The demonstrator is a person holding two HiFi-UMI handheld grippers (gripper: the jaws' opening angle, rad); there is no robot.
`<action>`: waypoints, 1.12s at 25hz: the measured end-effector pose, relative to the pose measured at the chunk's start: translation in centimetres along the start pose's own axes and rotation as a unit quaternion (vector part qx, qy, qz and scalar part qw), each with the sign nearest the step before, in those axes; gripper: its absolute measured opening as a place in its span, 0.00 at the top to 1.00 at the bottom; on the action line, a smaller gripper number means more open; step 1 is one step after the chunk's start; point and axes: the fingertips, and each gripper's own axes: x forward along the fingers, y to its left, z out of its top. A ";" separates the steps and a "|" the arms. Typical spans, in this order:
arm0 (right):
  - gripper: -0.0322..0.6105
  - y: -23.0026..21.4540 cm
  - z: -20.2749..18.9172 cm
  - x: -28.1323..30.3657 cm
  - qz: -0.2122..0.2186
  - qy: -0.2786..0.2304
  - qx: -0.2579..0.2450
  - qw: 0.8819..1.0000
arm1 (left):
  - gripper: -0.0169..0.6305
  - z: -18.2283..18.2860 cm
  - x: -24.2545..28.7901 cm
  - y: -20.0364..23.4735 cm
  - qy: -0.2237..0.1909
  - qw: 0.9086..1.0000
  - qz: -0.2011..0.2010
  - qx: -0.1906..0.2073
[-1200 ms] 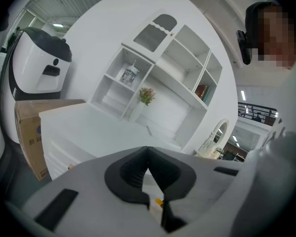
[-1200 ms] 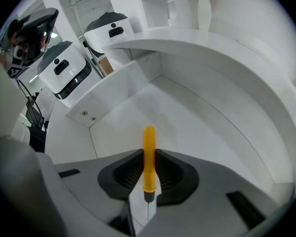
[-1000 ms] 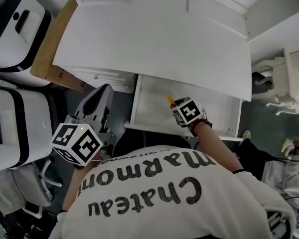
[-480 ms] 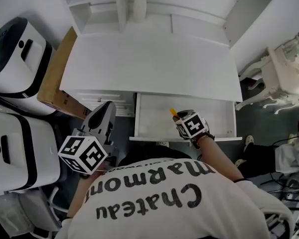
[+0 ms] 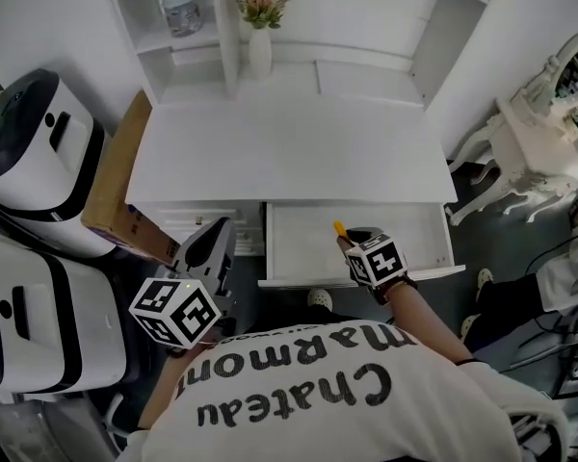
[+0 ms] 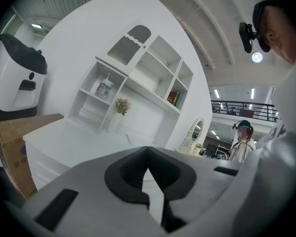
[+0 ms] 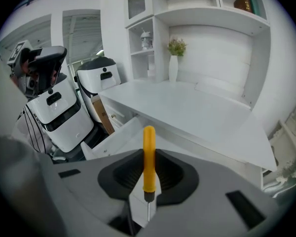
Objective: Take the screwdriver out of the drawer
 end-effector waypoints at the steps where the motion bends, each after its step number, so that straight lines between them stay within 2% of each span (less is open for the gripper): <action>1: 0.82 0.1 0.4 -0.3 -0.004 -0.010 0.005 1.000 | 0.94 0.0 -0.1 -0.1 -0.001 1.000 -0.003 0.001; 9: 0.82 1.4 3.8 -3.1 -0.014 -0.096 0.058 0.994 | 0.94 0.3 -0.9 -1.3 -0.004 0.999 -0.028 0.015; 14: 0.82 3.2 5.1 -5.4 -0.008 -0.137 0.066 0.988 | 0.94 0.4 -1.8 -2.0 -0.009 0.999 -0.041 0.024; 19: 0.82 5.0 7.0 -8.2 0.005 -0.185 0.084 0.979 | 0.94 0.4 -2.5 -2.7 -0.010 0.998 -0.051 0.030; 28: 0.82 8.5 10.2 -13.6 0.016 -0.267 0.085 0.960 | 0.94 0.7 -3.9 -4.3 -0.010 0.996 -0.073 0.043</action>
